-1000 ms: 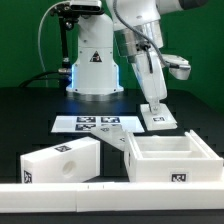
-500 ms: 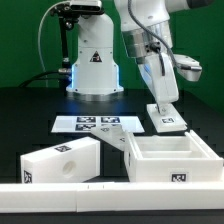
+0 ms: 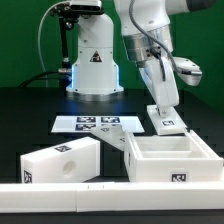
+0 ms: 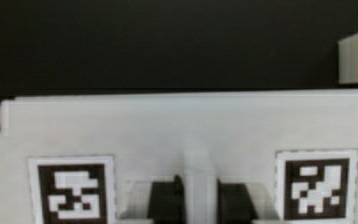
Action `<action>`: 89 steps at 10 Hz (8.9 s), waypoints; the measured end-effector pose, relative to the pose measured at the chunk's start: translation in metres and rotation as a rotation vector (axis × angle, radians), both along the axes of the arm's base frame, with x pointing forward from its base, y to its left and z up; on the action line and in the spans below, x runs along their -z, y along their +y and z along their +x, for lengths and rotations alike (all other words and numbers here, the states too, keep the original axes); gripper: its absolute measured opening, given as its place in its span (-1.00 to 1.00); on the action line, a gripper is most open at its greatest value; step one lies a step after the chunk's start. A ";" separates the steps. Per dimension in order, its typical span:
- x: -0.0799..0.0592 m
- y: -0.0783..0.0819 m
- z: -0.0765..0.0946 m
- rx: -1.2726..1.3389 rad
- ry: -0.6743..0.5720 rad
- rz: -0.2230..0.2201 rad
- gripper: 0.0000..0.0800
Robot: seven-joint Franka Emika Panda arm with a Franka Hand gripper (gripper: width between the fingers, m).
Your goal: Assemble cabinet
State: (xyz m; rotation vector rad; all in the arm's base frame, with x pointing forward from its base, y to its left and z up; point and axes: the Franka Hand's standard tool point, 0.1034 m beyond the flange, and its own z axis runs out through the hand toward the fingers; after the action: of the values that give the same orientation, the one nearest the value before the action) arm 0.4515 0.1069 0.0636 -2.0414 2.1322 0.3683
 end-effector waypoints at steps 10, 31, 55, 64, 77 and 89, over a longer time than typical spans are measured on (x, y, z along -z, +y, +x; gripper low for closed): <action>0.000 -0.007 0.013 0.021 -0.008 0.009 -0.83; -0.003 -0.006 0.018 0.075 0.043 0.049 -0.83; -0.032 -0.058 -0.013 0.066 0.144 0.137 -0.83; -0.021 -0.025 -0.012 0.038 0.130 -0.179 -0.83; -0.013 0.000 -0.003 0.014 0.030 -0.195 -0.83; -0.005 0.001 0.014 -0.010 -0.056 -0.196 -0.83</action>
Offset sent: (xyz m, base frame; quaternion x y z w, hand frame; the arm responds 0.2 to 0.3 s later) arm 0.0044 -0.0061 0.0034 0.0221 -0.0204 0.0199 0.9994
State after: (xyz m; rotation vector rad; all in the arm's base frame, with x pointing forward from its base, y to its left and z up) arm 0.4657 0.1075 0.0689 -2.1371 2.2025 0.1049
